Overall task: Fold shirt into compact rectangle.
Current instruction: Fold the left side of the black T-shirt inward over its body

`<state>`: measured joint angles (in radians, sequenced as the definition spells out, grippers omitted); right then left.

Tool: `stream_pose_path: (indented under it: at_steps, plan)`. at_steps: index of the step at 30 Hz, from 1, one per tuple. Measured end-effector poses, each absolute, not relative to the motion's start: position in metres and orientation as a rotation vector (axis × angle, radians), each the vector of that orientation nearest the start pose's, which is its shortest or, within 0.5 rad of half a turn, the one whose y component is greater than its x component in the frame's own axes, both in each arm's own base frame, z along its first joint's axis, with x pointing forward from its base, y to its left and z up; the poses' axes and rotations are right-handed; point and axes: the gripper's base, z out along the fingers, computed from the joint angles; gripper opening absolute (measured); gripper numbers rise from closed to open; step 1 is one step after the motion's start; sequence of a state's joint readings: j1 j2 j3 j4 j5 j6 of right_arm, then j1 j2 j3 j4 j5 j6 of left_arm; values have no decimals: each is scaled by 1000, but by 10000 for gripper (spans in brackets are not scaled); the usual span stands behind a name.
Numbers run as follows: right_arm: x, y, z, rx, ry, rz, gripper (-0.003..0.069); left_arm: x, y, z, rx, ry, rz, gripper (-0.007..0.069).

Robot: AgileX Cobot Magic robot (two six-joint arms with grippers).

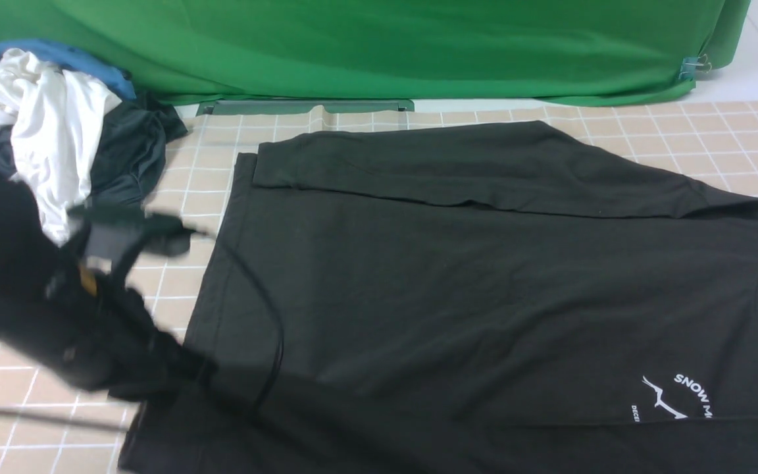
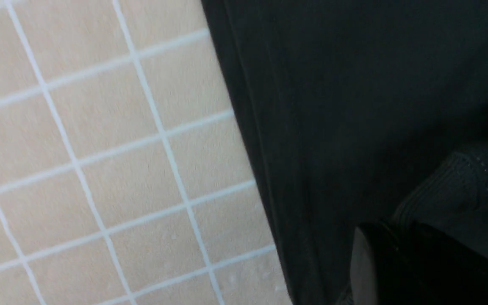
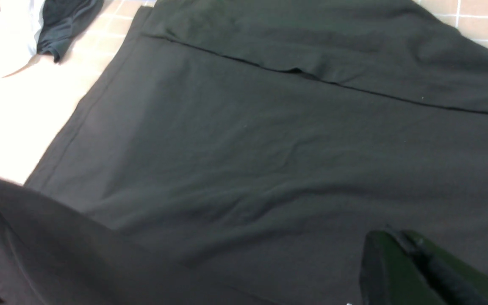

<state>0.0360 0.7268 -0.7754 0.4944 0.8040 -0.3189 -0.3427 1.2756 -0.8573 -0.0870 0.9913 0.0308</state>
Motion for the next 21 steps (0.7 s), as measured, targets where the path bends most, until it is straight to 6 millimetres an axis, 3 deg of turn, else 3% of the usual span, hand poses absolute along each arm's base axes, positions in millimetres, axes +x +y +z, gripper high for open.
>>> stream_pose_path:
  at_steps: [4,9,14,21]
  plan:
    - [130,35,347,-191,2144,418,41,233,-87,272,497,2801,-125,35]
    - [130,35,348,-190,2143,419,45,269,-92,275,478,2778,-17,35]
    - [130,35,348,-188,2140,418,50,303,-99,263,474,2800,54,35]
    - [130,35,348,-187,2138,417,57,333,-103,243,471,2825,179,35]
